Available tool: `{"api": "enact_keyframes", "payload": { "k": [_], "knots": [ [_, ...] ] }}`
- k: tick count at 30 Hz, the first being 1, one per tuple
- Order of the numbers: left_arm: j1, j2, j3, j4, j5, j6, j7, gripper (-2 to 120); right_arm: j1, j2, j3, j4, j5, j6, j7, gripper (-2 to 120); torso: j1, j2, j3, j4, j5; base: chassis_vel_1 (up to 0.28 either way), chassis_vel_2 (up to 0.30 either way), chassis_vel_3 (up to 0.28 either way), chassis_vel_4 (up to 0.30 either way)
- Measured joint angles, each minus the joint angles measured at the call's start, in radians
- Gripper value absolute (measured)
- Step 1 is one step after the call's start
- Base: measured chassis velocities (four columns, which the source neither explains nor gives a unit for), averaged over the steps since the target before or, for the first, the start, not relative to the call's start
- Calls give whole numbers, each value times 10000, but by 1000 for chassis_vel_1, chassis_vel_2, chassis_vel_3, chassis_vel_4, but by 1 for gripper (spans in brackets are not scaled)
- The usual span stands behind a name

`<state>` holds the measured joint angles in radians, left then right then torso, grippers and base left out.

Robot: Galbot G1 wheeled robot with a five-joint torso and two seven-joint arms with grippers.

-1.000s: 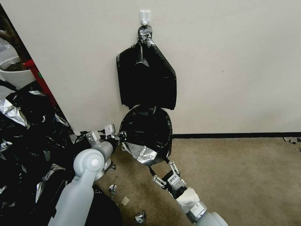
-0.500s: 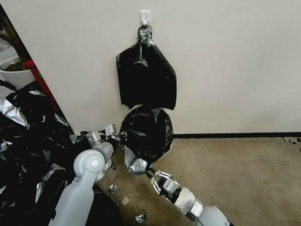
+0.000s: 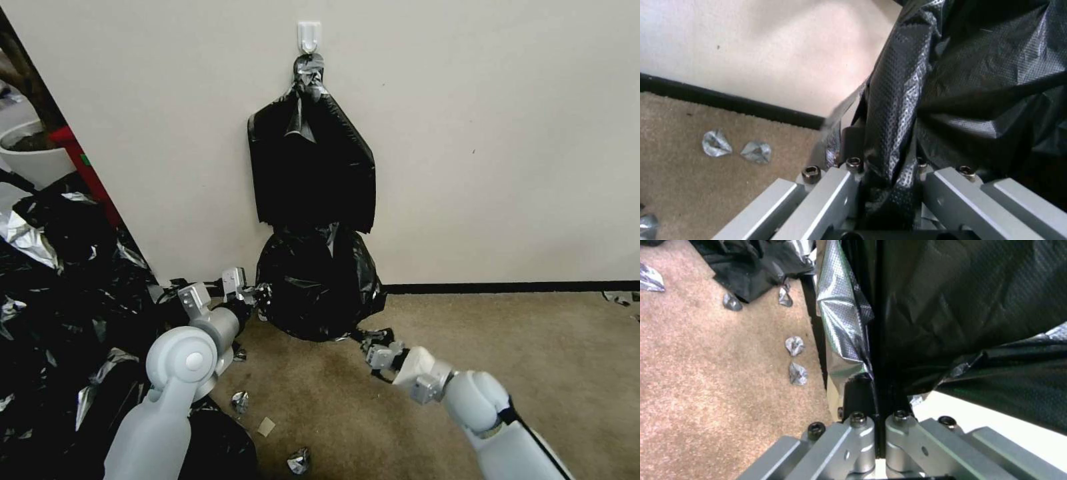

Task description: Place a trash bag onto the trash bin.

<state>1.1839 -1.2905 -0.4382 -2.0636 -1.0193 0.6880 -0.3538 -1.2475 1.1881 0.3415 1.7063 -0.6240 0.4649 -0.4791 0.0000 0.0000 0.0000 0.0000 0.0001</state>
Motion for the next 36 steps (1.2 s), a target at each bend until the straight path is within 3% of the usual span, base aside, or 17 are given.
{"api": "enact_keyframes", "payload": {
  "k": [8,18,21,22,24,26,29,30,32,33,36],
  "knots": [
    [-112,-57,54,77,40,-192,23,2,-215,-322,-584,-748,1934,1285,-74,26,0,0,0,0,3,0,0,0,0],
    [-176,-45,50,242,134,-269,27,2,-297,-955,-93,-1459,5922,1868,-4108,63,0,0,0,0,0,0,0,0,0],
    [-177,-48,51,301,191,-296,33,2,-392,-1047,162,-988,7709,1337,-6072,76,0,0,0,-1,0,0,0,0,0],
    [-177,-48,51,301,191,-296,33,2,-392,-1047,162,-988,7709,1337,-6072,76,0,0,0,-1,0,0,0,0,0],
    [-174,-44,95,378,395,-429,55,2,-531,-1125,150,-296,9136,650,-6607,84,0,0,-1,-1,-1,0,0,0,0],
    [-155,-42,158,438,561,-548,71,2,-619,-1167,32,135,9947,239,-6512,85,0,0,0,0,-2,0,0,0,0],
    [-82,-98,374,572,916,-844,86,2,-797,-1206,-482,1205,11722,-544,-5461,75,0,0,0,0,-2,0,0,0,0],
    [-82,-98,374,572,916,-844,86,2,-797,-1206,-482,1205,11722,-544,-5461,75,0,0,0,0,-2,0,0,0,0],
    [-12,-198,591,726,1308,-1150,86,2,-962,-1198,-1160,2064,12370,-977,-3536,66,0,0,-1,0,-1,0,0,0,0],
    [-12,-198,591,726,1308,-1150,86,2,-962,-1198,-1160,2064,12370,-977,-3536,66,0,0,-1,0,-1,0,0,0,0],
    [185,-337,990,952,2410,-2027,365,2,-1169,-1204,-2704,3838,11551,-2852,1180,48,0,0,0,0,-3,0,0,0,0]
  ]
}}
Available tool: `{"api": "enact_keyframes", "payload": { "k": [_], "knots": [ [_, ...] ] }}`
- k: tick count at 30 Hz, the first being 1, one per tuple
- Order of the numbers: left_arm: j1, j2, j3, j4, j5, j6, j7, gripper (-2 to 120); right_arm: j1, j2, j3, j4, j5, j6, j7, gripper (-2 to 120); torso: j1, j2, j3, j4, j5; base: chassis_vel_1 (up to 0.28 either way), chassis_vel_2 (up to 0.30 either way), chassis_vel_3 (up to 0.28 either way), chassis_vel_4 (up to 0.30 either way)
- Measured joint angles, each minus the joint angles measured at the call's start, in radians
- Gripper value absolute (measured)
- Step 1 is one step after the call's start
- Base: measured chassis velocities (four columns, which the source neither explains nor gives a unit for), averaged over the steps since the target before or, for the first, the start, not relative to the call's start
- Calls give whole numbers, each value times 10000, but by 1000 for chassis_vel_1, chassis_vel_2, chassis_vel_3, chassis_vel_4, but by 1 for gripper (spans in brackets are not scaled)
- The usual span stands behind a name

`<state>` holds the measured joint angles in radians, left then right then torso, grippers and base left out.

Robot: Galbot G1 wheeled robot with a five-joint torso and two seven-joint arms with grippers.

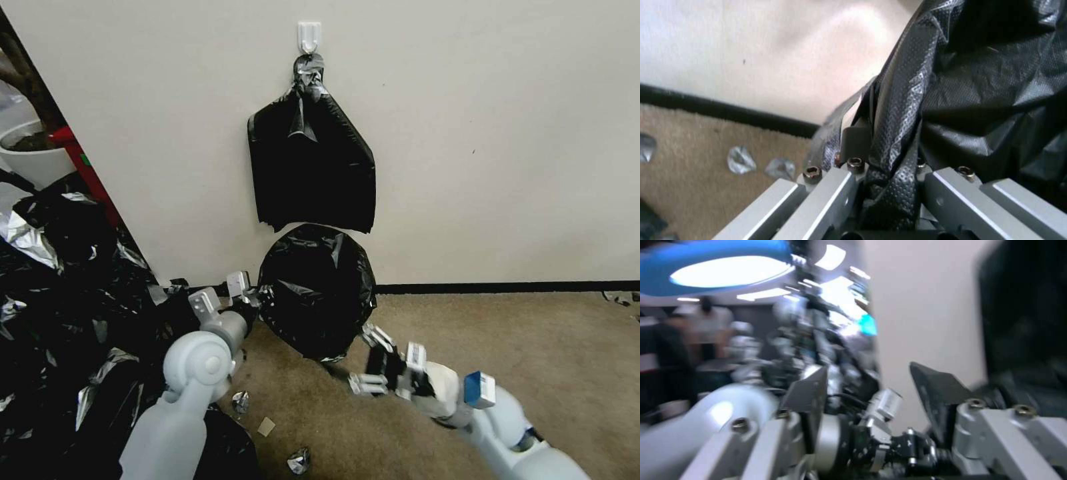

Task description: Place a trash bag onto the trash bin.

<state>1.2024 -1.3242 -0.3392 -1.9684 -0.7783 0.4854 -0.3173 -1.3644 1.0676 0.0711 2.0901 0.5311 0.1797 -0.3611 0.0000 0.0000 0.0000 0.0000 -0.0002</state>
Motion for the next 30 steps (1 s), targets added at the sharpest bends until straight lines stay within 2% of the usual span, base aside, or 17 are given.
{"api": "enact_keyframes", "payload": {
  "k": [1,2,5,6,8,9,12,13,14,16,17,20,30],
  "knots": [
    [0,0,0,0,0,0,0,2,0,0,0,0,0,0,0,48,0,0,0,0,0,0,0,0,0],
    [38,-18,76,20,209,-169,90,2,80,8,-371,339,-6,-662,948,44,0,0,0,-1,-1,0,0,0,0],
    [201,-102,365,95,1109,-936,504,2,916,323,-1610,1181,1167,-3033,5044,31,0,0,0,2,-1,0,0,0,0],
    [201,-102,365,95,1109,-936,504,2,916,323,-1610,1181,1167,-3033,5044,31,0,0,0,2,-1,0,0,0,0],
    [344,-155,552,210,2012,-1594,984,2,1652,720,-2077,1109,2031,-4066,7859,19,0,0,0,1,1,0,0,0,0],
    [344,-155,552,210,2012,-1594,984,2,1652,720,-2077,1109,2031,-4066,7859,19,0,0,0,1,1,0,0,0,0],
    [582,-174,762,434,3379,-2526,1625,2,2589,1193,-2523,227,2422,-4822,10620,4,0,0,1,1,1,0,0,0,0],
    [582,-174,762,434,3379,-2526,1625,2,2589,1193,-2523,227,2422,-4822,10620,4,0,0,1,1,1,0,0,0,0],
    [634,-178,801,493,3671,-2710,1725,2,2796,1336,-2606,-53,2525,-5015,11185,0,0,0,0,1,0,0,0,0,0],
    [721,-194,883,615,4165,-3092,1854,2,3254,1695,-2745,-701,2739,-5400,12213,0,0,0,0,0,0,0,0,0,0],
    [721,-194,883,615,4165,-3092,1854,2,3254,1695,-2745,-701,2739,-5400,12213,0,0,0,0,0,0,0,0,0,0],
    [792,-282,981,707,4485,-3433,1888,2,3911,2320,-2765,-1749,3382,-5688,13405,0,0,0,1,1,0,0,0,0,0],
    [1009,-427,1168,679,4618,-3530,1865,2,4586,3124,-2399,-2972,4213,-5562,14038,0,0,0,1,0,1,0,0,0,0]
  ]
}}
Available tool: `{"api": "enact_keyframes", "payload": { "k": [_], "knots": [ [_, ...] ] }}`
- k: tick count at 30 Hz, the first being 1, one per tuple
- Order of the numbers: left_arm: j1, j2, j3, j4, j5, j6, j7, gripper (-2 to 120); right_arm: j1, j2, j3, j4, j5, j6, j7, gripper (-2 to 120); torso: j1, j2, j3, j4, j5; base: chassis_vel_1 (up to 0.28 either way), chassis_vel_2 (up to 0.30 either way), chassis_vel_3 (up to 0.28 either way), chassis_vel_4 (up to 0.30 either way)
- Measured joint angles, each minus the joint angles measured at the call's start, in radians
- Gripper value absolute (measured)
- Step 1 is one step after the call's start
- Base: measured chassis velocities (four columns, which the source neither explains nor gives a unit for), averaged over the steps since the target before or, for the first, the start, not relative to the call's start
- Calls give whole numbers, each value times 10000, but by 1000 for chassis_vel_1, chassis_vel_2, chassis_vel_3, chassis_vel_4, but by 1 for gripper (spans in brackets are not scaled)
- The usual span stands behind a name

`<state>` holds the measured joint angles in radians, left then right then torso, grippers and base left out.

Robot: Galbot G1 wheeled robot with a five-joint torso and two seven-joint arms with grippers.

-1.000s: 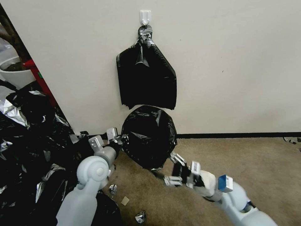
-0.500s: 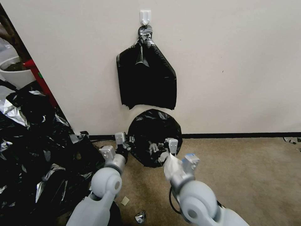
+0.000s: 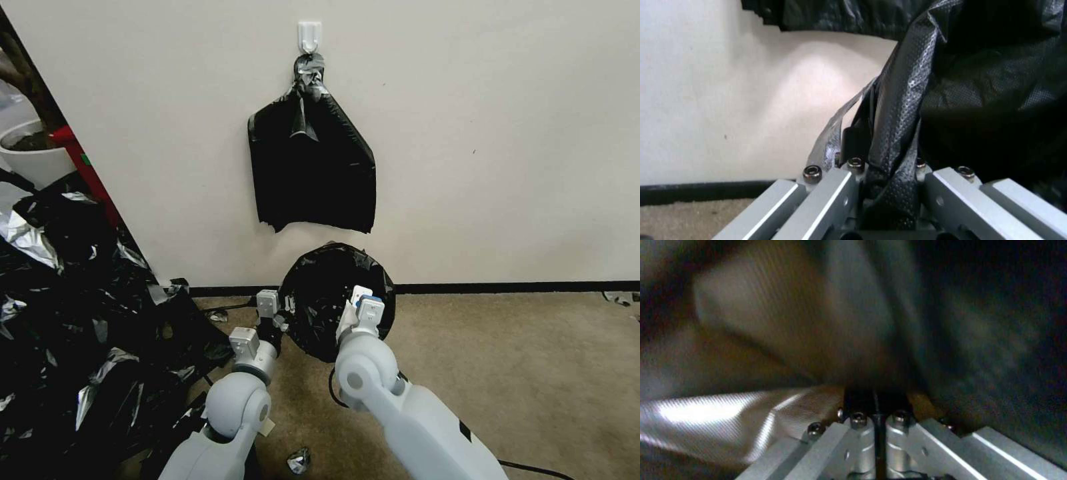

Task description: Place a trash bag onto the trash bin.

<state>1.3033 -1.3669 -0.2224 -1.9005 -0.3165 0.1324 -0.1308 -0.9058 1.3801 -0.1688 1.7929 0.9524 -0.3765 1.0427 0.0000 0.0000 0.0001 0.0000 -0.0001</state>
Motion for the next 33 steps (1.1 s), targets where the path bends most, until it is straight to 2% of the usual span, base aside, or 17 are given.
{"api": "enact_keyframes", "payload": {
  "k": [10,18,26,33],
  "knots": [
    [186,-58,334,-67,134,-31,-10,2,407,539,470,-1138,124,83,-52,0,0,0,-1,0,1,0,0,0,0],
    [322,-6,400,-215,125,12,-11,2,501,483,635,-1760,-299,114,-348,0,0,0,0,0,2,0,0,0,0],
    [297,43,401,-248,89,47,-3,2,220,123,461,-1561,-1348,-49,-802,0,0,0,0,-1,1,0,0,0,0],
    [227,-6,512,-103,86,72,-3,2,-104,-40,326,-600,-743,99,-1511,0,-1,0,-1,-1,2,0,0,0,0]
  ]
}}
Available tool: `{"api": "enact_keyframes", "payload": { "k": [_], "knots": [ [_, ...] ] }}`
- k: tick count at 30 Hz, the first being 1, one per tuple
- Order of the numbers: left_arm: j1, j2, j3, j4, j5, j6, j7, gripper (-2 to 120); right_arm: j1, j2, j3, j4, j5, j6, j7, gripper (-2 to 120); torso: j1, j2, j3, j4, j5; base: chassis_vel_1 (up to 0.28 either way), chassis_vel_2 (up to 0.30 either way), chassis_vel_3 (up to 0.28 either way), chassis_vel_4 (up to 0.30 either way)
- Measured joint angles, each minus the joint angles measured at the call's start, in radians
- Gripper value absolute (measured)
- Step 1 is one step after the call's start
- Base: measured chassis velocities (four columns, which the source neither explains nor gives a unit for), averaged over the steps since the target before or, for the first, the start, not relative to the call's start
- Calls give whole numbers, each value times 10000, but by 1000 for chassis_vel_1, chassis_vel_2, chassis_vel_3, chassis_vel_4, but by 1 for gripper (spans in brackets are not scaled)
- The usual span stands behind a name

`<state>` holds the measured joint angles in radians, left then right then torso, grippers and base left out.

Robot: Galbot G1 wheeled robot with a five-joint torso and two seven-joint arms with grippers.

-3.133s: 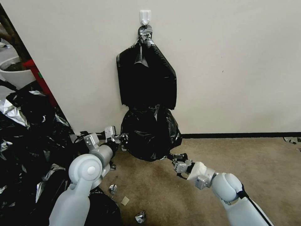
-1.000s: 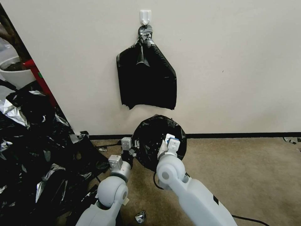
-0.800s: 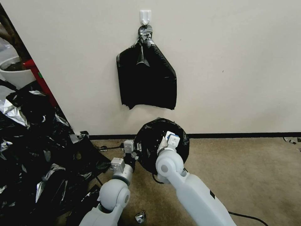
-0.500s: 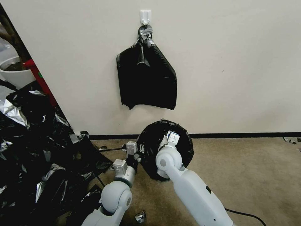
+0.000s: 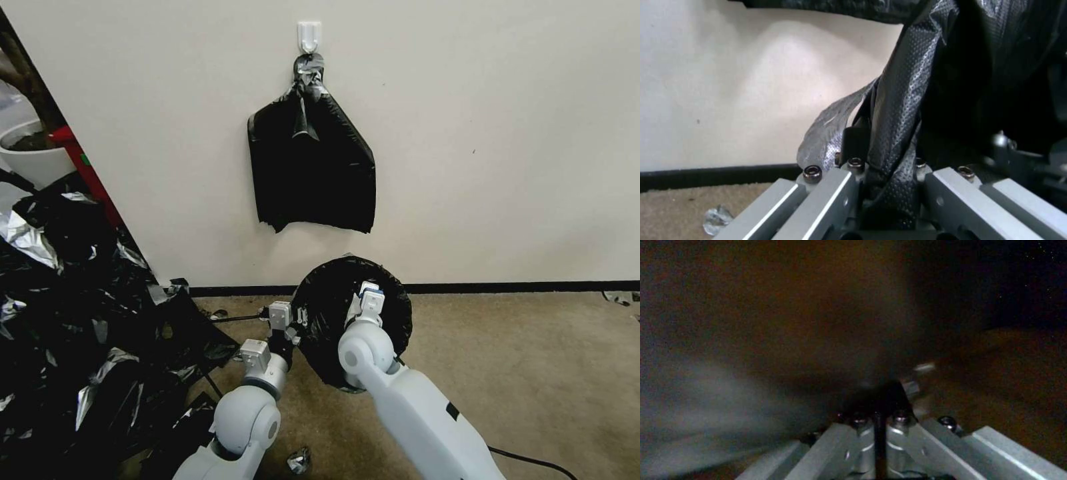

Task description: Place a trash bag onto the trash bin.

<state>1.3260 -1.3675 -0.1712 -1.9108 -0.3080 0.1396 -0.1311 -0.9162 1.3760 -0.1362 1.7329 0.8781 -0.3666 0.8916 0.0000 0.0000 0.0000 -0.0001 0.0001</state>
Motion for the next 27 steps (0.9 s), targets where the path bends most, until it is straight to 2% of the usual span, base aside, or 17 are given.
{"api": "enact_keyframes", "payload": {
  "k": [5,11,17,23,27],
  "knots": [
    [-19,-56,132,-13,6,12,1,2,49,123,-43,65,931,-48,-115,0,0,0,0,1,-1,0,0,0,0],
    [28,-57,136,-166,6,19,5,2,48,186,-198,-405,1013,-249,-8,0,0,0,0,1,0,0,0,0,0],
    [116,-44,139,-348,0,39,13,2,82,145,-272,-857,487,-306,3,0,0,0,0,0,-1,0,0,0,0],
    [218,-43,215,-549,-31,242,23,2,118,35,-259,-1351,-898,-140,-273,0,1,0,0,0,0,0,0,0,0],
    [225,-33,235,-596,-38,283,27,2,65,23,-218,-1429,-1209,-63,-371,0,0,0,0,0,0,0,0,0,0]
  ]
}}
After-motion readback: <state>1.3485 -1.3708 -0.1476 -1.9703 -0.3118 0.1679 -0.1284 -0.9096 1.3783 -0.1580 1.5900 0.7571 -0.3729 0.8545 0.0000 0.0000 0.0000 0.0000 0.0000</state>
